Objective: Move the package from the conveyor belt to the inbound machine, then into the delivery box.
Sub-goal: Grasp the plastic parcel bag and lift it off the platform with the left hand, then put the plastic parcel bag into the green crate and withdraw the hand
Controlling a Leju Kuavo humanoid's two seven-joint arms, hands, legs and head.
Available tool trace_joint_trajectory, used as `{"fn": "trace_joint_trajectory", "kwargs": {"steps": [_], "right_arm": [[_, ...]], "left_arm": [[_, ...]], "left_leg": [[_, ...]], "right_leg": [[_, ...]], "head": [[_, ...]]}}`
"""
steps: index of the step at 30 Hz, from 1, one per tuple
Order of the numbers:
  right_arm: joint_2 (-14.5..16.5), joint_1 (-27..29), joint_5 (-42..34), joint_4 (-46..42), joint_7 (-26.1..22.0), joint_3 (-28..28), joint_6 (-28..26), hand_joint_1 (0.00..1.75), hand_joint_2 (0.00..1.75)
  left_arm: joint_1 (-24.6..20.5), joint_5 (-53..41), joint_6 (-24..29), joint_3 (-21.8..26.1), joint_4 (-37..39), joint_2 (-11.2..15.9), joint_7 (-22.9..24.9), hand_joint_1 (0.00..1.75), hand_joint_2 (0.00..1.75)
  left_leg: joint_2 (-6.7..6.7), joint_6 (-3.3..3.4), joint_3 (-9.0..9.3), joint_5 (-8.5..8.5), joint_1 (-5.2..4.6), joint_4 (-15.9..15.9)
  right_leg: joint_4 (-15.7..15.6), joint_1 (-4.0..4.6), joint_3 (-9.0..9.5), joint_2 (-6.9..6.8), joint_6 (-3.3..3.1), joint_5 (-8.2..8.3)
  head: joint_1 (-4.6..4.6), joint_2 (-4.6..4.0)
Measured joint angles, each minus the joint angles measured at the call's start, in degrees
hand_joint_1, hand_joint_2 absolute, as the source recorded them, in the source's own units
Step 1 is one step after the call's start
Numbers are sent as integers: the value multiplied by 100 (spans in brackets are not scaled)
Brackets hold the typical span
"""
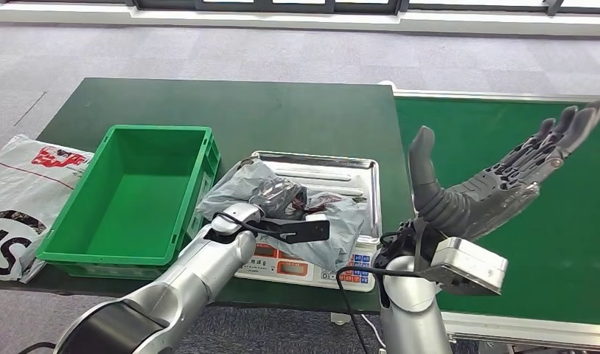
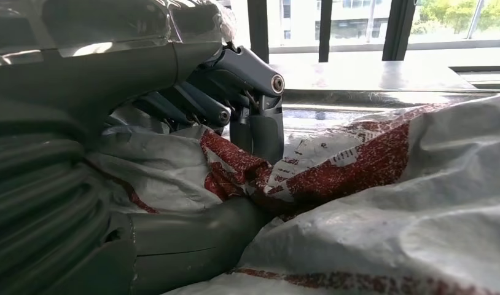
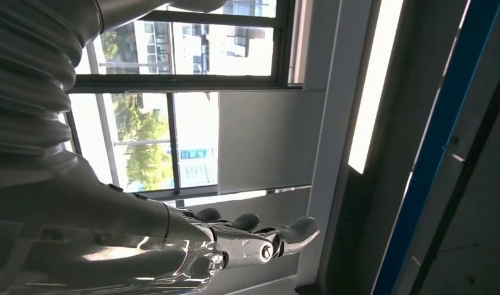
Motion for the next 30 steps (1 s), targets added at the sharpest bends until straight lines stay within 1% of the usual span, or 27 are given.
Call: {"fn": "trace_joint_trajectory", "kwargs": {"steps": [5, 7, 8, 10, 12, 13, 14, 15, 18, 20, 23, 26, 28, 30], "right_arm": [[0, 2, 21, 0, 1, -2, 0, 0, 175], [0, 4, 41, 0, 1, -4, -1, 0, 175], [0, 7, 61, 0, 1, -7, -1, 0, 175], [0, 23, 112, 0, 0, -14, 0, 0, 175], [-1, 37, 146, 0, 0, -24, -1, 0, 175], [-2, 40, 154, 0, 0, -33, -2, 0, 175], [-2, 42, 157, 0, 0, -45, -2, 0, 175], [-3, 45, 159, 0, -1, -57, -2, 0, 175], [-4, 50, 157, 0, -1, -87, -2, 0, 175], [-4, 50, 144, 0, -1, -96, -2, 0, 175], [-4, 51, 106, 0, -1, -104, -2, 0, 175], [-4, 51, 79, 0, -1, -105, -2, 0, 175], [-4, 52, 75, 0, -1, -105, -2, 0, 175], [-4, 51, 77, 0, -1, -105, -2, 0, 175]], "left_arm": [[29, 41, 265, 5, 0, 6, -63, 175, 175], [43, 84, 482, 11, -1, 10, -58, 175, 175], [61, 106, 727, 25, -3, 15, -17, 175, 175], [125, 91, 1547, 70, -13, 44, 214, 175, 175], [202, -72, 2532, 147, -102, 122, 671, 175, 175], [227, -175, 2926, 194, -178, 177, 905, 175, 175], [244, -259, 3203, 246, -263, 236, 1092, 175, 175], [250, -309, 3359, 292, -336, 284, 1206, 175, 175], [297, -453, 3474, 388, -514, 388, 1347, 175, 175], [443, -882, 3477, 528, -836, 433, 1471, 175, 175], [735, -1610, 3482, 1037, -1635, 471, 1512, 175, 175], [943, -1763, 3483, 1606, -2402, 502, 1577, 175, 175], [1058, -1774, 3483, 1836, -2801, 564, 1765, 175, 175], [1165, -1778, 3483, 1914, -3097, 651, 2029, 175, 175]], "left_leg": [[0, 0, 0, 0, 0, 0], [0, 0, 0, 0, 0, 0], [0, 0, 0, 1, 0, 0], [2, 0, -2, 1, 0, 0], [9, -2, -7, 3, 0, 0], [13, -3, -9, 3, 0, 0], [16, -4, -11, 4, 0, 0], [14, -5, -13, 5, 0, 0], [-3, -9, -21, 10, 1, 0], [0, -10, -26, 10, 2, 0], [16, -10, -32, 8, 1, 0], [18, -10, -38, 7, 1, 0], [17, -10, -40, 7, 1, 0], [14, -10, -42, 8, 2, -1]], "right_leg": [[0, 0, 0, 0, 0, 0], [0, 0, -1, 0, 0, 0], [0, 0, -1, 0, 0, 0], [0, 0, -6, 1, -1, 1], [0, 1, -17, 7, -5, 5], [0, 1, -23, 10, -8, 7], [0, 2, -27, 13, -9, 8], [0, 3, -29, 12, -10, 8], [2, 6, -29, -2, -11, 7], [3, 6, -34, 2, -11, 7], [3, 3, -48, 18, -11, 8], [3, 2, -56, 20, -11, 7], [3, 4, -58, 19, -11, 7], [3, 6, -58, 17, -12, 6]], "head": [[0, 0], [0, 0], [1, 0], [1, 0], [0, 0], [0, 0], [-1, 0], [-2, 0], [-1, 0], [0, 0], [1, 0], [1, 0], [0, 0], [0, 0]]}}
